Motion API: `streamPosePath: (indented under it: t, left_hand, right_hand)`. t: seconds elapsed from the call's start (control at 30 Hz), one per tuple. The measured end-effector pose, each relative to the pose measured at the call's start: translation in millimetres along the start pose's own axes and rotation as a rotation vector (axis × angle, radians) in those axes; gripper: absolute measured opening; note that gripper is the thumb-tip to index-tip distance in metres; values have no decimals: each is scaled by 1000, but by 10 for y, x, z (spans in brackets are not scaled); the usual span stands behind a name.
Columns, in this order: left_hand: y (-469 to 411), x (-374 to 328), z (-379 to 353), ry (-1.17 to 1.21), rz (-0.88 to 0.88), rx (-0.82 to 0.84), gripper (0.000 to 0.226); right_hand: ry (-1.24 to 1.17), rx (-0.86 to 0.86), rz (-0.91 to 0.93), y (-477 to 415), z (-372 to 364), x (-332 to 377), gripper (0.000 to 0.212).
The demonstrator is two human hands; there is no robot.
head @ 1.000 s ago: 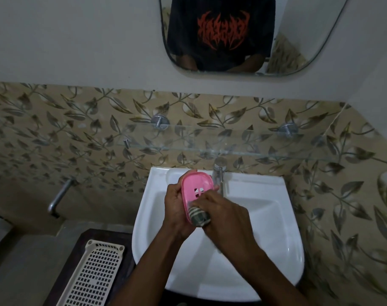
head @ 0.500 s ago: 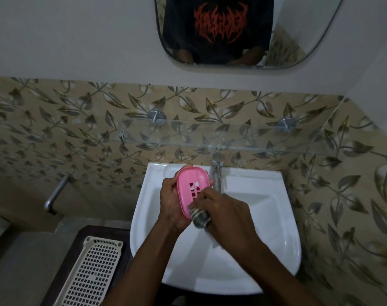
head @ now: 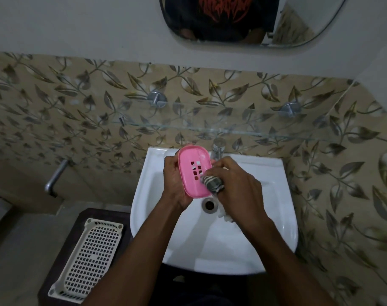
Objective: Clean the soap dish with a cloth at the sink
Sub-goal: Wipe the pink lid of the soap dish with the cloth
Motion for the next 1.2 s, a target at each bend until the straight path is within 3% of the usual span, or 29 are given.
streamPosePath:
  t: [0.17, 0.33, 0.53, 0.73, 0.87, 1.03, 1.2]
  left_hand:
    - [31, 11, -37, -51, 17, -16, 62]
    - [41, 138, -86, -135, 11, 6, 43]
    - [40, -2, -73, -125, -2, -21, 58]
    - [73, 16, -120, -168, -10, 1, 49]
    - [91, -39, -125, -32, -10, 42, 64]
    - [68, 23, -95, -2, 22, 76, 73]
    - [68, 2, -171, 41, -1, 108, 68]
  right_hand:
    - [84, 126, 181, 169, -165, 294, 34]
    - [204, 41, 147, -6, 8, 273, 34]
    - [241, 113, 224, 168, -77, 361, 37]
    - [230, 19, 107, -27, 24, 153, 41]
    - [79, 35, 102, 214, -64, 144, 30]
    - [-43, -51, -132, 149, 40, -186, 9]
    - [-28, 35, -42, 268, -31, 76, 19]
Point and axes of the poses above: each hand's wrist, its own y-axis away from the middle knuckle, its own z-axis out of the back of the hand, x = y × z, the point moved 9 cm from there along -y, towards the middle knuckle, and after that the axes turned 5 degrees about y, right-handed, at the moved point
